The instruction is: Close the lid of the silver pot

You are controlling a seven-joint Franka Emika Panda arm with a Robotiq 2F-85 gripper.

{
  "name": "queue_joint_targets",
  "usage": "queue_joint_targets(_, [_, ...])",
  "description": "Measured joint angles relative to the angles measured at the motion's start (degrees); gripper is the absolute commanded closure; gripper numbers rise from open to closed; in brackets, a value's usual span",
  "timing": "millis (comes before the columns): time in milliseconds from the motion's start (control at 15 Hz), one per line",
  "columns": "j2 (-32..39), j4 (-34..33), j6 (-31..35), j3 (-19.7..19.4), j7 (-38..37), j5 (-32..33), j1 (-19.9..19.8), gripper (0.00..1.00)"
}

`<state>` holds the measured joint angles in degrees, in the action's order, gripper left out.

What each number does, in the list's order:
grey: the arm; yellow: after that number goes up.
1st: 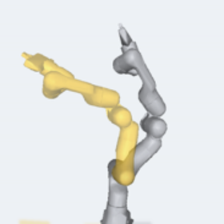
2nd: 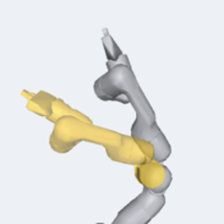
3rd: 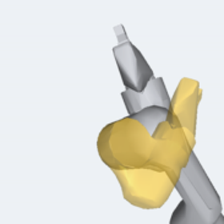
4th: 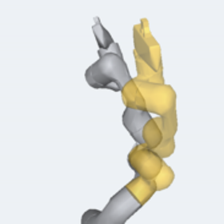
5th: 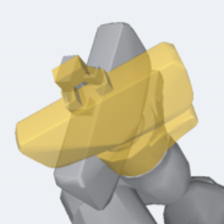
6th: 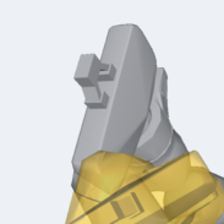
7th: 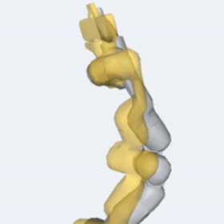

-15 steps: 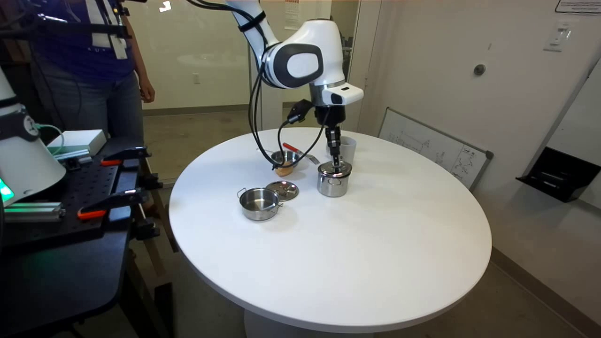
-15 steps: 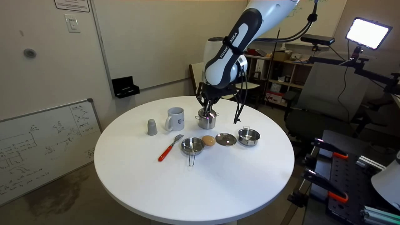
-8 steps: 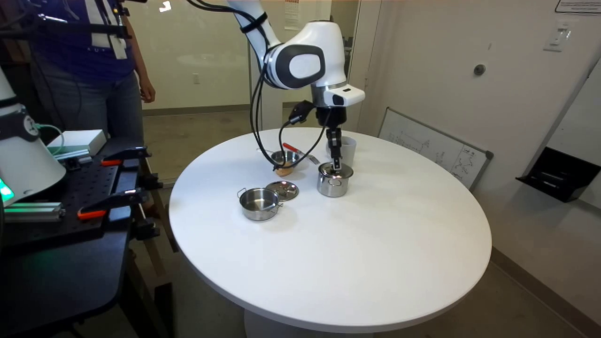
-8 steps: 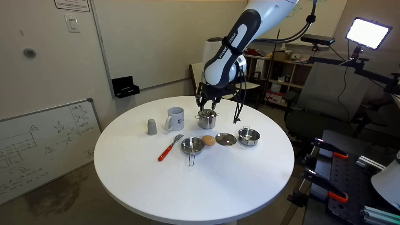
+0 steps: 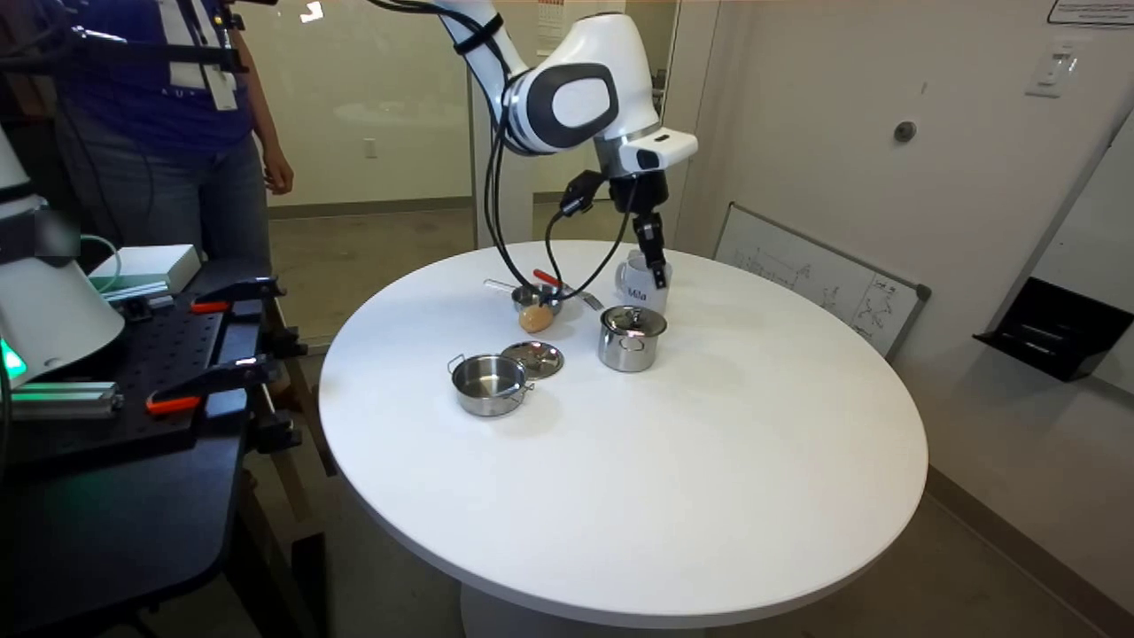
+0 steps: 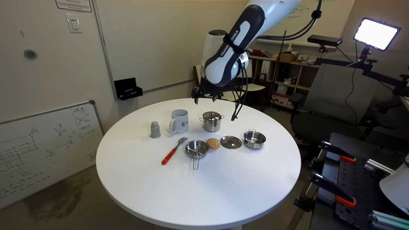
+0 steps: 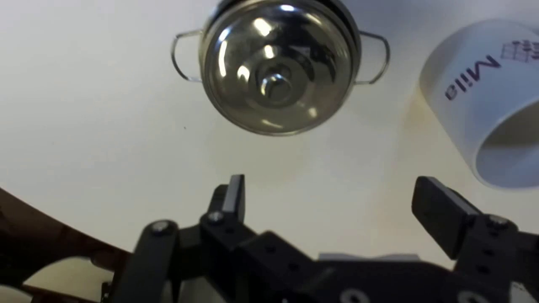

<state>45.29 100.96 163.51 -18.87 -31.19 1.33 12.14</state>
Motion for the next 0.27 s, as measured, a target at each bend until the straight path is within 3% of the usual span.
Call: queue_joint_targets(267, [-0.26, -0.91, 2.23, -5.76, -5.38, 0.00, 6.87, 0.00])
